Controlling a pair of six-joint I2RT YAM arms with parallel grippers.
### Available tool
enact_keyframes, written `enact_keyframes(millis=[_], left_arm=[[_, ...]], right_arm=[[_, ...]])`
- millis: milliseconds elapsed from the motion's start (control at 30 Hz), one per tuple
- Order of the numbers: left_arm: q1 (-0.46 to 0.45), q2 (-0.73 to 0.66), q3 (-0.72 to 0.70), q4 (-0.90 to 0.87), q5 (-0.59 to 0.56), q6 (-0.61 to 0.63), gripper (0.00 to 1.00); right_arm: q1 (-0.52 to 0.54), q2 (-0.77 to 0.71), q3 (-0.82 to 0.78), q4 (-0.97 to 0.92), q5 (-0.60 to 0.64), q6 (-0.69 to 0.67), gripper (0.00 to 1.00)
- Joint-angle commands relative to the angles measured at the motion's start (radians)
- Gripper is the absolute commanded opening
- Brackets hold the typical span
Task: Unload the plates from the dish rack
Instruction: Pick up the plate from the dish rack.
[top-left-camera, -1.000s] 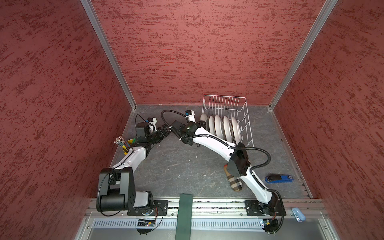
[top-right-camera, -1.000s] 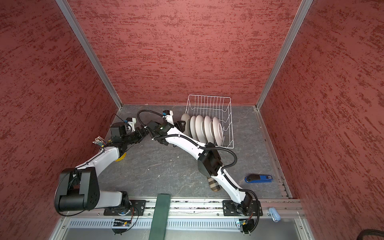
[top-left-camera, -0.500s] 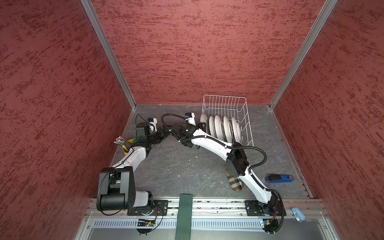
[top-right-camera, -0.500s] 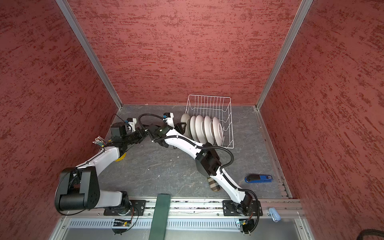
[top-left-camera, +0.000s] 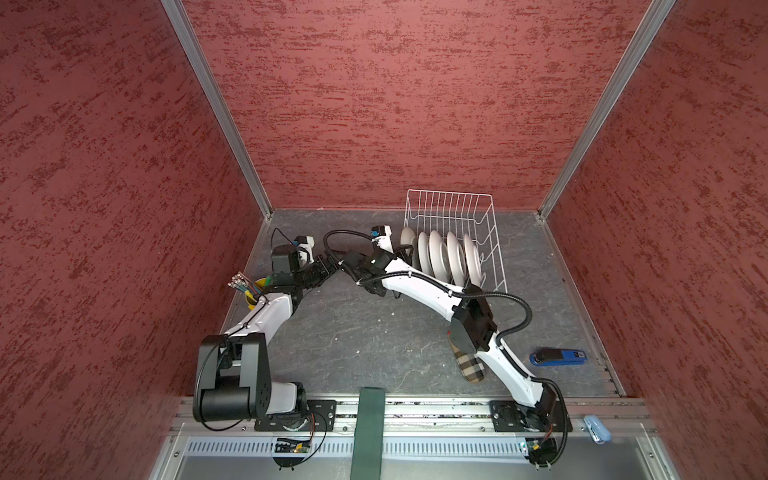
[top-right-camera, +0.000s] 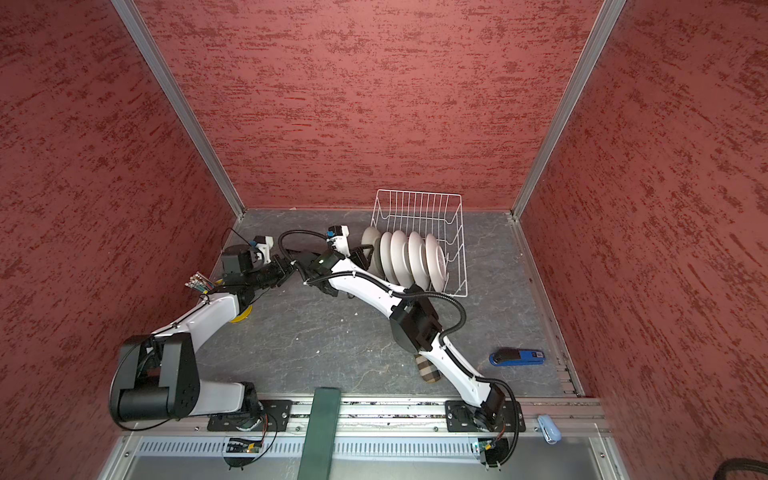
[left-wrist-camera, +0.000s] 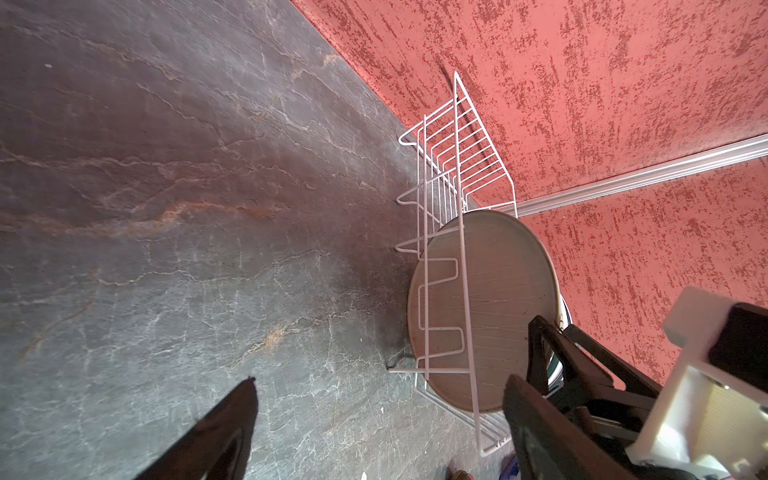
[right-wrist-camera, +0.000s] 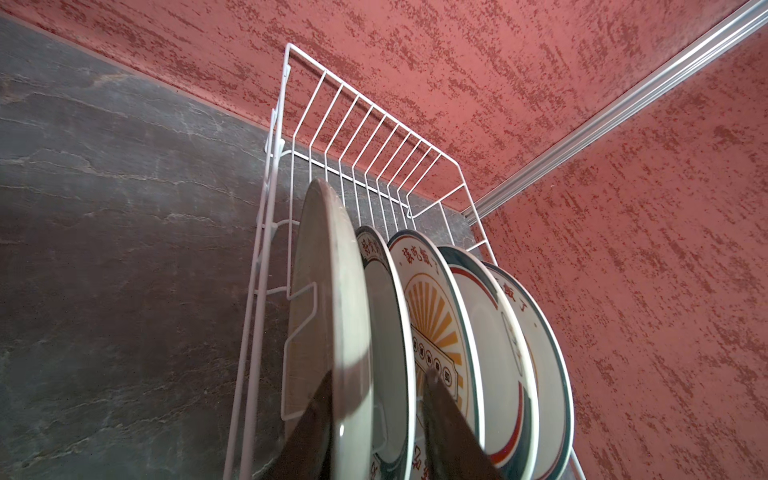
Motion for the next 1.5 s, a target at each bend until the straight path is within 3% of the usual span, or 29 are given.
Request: enact_keyframes(millis=[0,800,1133,1467], left_arm=[[0.008,0.001,0.016,-0.009,0.013,0.002,0.92],[0.007,0.003,0.019,-0.01,0.01,-0.001,0.92],[-0.004,0.014,0.024,0.003,0.01,-0.003,0.92],[-0.003,0.012,0.017,0.001,0.01,0.004,0.92]], right_arm=[[-0.004,0.029,-0.006,-0.041,0.059,0.051,0.3],[0.006,0.038,-0.007,-0.033,0.115,0.025,0.0],[0.021,0.054,-0.007,-0.001,0.225,-0.102,0.0],[0.03,0.035,-0.003,0.042,0.259,-0.174,0.0]])
